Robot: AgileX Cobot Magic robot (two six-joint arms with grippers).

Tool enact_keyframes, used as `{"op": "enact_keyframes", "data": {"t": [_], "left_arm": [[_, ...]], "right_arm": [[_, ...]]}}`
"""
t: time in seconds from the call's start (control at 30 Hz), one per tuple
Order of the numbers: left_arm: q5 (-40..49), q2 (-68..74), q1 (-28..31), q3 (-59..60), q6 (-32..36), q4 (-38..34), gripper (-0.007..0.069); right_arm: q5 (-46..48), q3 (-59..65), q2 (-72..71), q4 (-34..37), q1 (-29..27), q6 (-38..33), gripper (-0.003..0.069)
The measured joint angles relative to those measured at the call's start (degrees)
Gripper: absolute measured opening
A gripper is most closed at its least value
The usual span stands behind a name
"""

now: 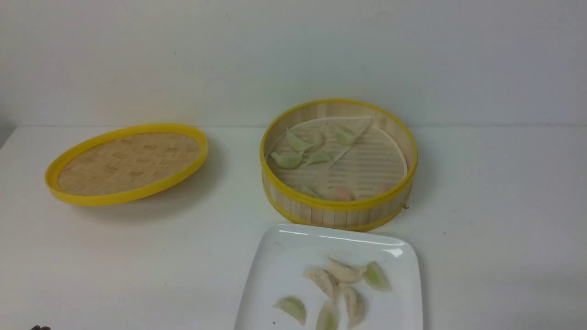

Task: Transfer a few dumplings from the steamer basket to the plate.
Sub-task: Use the left arm to grab a dumpling from the steamer

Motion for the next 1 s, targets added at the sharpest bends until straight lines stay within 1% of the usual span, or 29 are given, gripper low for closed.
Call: {"op": "enact_keyframes", "data": {"t": [0.8, 0.87, 0.93, 1.0], "left_arm": [[-0.1, 0.0, 0.0, 0.0, 0.0, 0.2, -0.0006], [-1.8, 0.0, 0.0, 0.1, -0.5, -0.8, -0.0006], [-5.0, 0.0, 0.0, 0.1, -1.2, -3.2, -0.0006], [-8.9, 0.0, 0.0, 0.1, -2.7, -7.9, -0.0006]], "right_arm": [[-0.1, 0.0, 0.0, 0.0, 0.0, 0.0, -0.0012], [-0.1, 0.0, 0.0, 0.0, 0.0, 0.0, -0.0012], [-0.1, 0.0, 0.0, 0.0, 0.0, 0.0, -0.0012], [-0.1, 0.0, 0.0, 0.0, 0.0, 0.0, -0.0012]]}}
